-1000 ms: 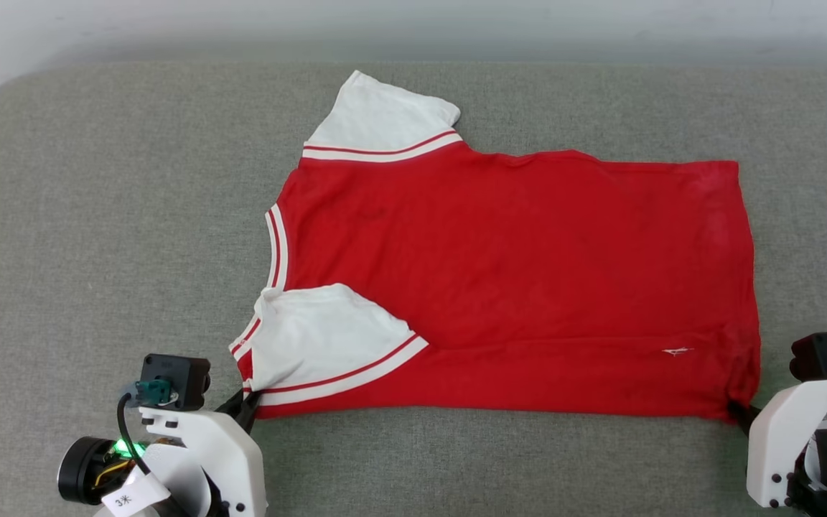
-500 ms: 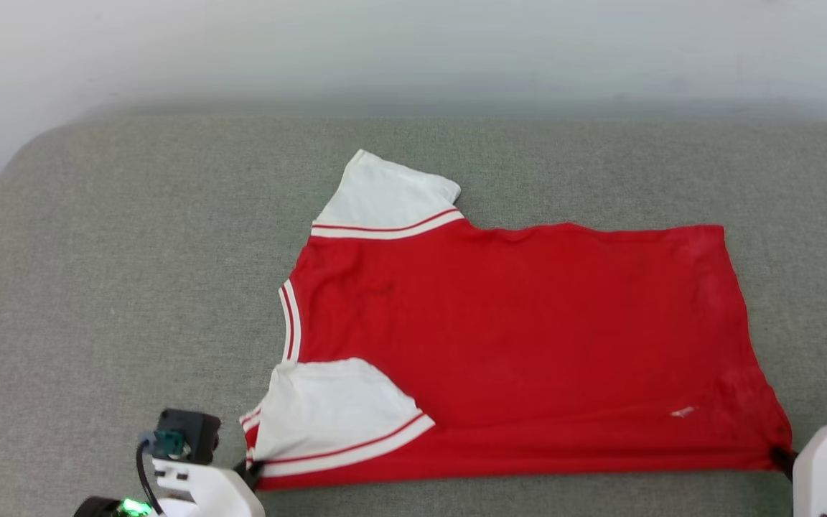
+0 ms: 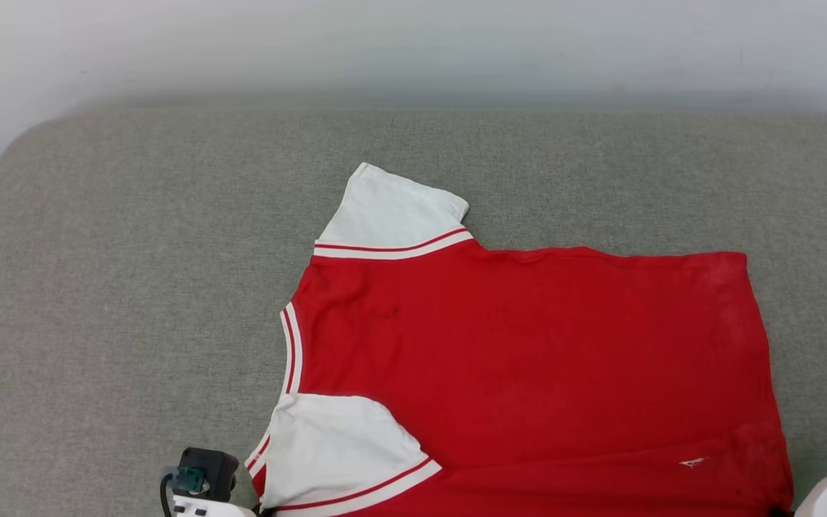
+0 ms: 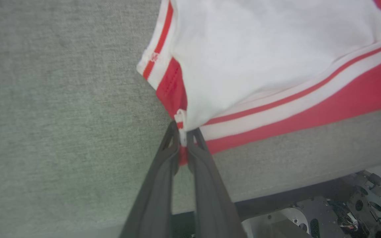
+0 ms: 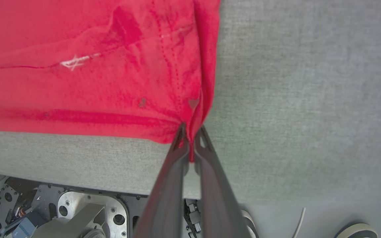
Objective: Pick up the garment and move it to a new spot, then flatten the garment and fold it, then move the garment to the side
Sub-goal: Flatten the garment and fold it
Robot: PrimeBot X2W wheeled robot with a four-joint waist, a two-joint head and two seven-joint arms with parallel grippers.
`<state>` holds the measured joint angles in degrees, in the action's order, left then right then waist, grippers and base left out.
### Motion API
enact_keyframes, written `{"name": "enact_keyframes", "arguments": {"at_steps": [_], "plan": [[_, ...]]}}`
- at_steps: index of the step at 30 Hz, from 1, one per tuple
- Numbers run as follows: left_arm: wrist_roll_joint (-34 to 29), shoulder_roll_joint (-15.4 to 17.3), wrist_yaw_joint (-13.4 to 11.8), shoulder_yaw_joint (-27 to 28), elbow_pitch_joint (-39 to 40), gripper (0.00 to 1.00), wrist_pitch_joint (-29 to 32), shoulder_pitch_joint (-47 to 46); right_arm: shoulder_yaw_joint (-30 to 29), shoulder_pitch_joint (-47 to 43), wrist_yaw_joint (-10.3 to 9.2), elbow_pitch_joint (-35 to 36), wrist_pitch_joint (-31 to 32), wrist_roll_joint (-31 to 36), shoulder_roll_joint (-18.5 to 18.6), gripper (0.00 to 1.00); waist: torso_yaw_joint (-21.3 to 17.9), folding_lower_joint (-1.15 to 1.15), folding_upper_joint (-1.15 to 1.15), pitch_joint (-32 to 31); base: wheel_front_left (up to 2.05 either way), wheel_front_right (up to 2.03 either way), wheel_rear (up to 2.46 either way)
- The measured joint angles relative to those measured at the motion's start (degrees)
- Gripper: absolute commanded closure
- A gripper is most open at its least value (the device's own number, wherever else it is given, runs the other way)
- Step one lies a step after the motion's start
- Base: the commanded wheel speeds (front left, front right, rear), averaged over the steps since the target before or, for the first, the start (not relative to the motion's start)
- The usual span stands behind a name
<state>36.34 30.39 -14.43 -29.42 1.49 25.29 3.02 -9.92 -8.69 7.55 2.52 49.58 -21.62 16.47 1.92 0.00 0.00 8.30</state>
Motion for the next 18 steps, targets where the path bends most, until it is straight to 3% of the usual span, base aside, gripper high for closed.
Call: {"name": "enact_keyframes", "arguments": {"at_steps": [13,14,15,16,18], "plan": [[0.1,-1.1,1.8,-0.9,-4.5,1.0,-1.3,-2.2,1.4,1.8,0.0,-4.4,-2.3,0.5,-0.3,1.0,-0.2,-0.01,0.0,1.2,0.0,0.0,0.0],[0.1,-1.2,1.8,-0.9,-4.7,0.89,-1.4,-2.2,1.4,1.9,0.0,-4.7,-2.5,0.5,-0.3,1.0,-0.2,0.0,0.0,1.1,0.0,0.0,0.0],[0.1,-1.4,1.8,-1.0,-5.0,0.53,-1.8,-2.2,1.4,1.9,0.0,-4.8,-2.9,0.7,-0.3,0.62,-0.1,0.0,0.0,0.8,0.0,0.0,0.0],[0.1,-1.5,1.8,-0.9,-5.1,0.0,-1.8,-2.3,1.5,1.9,0.0,-4.9,-3.6,1.0,-0.2,0.0,-0.1,-0.01,0.0,0.6,0.0,0.0,0.0],[0.1,-1.5,1.7,-0.6,-5.0,0.0,-2.0,-2.5,1.3,2.1,-0.01,-4.9,-4.4,0.9,-0.3,0.0,-0.1,0.0,0.0,-0.1,0.0,0.0,0.0]]}}
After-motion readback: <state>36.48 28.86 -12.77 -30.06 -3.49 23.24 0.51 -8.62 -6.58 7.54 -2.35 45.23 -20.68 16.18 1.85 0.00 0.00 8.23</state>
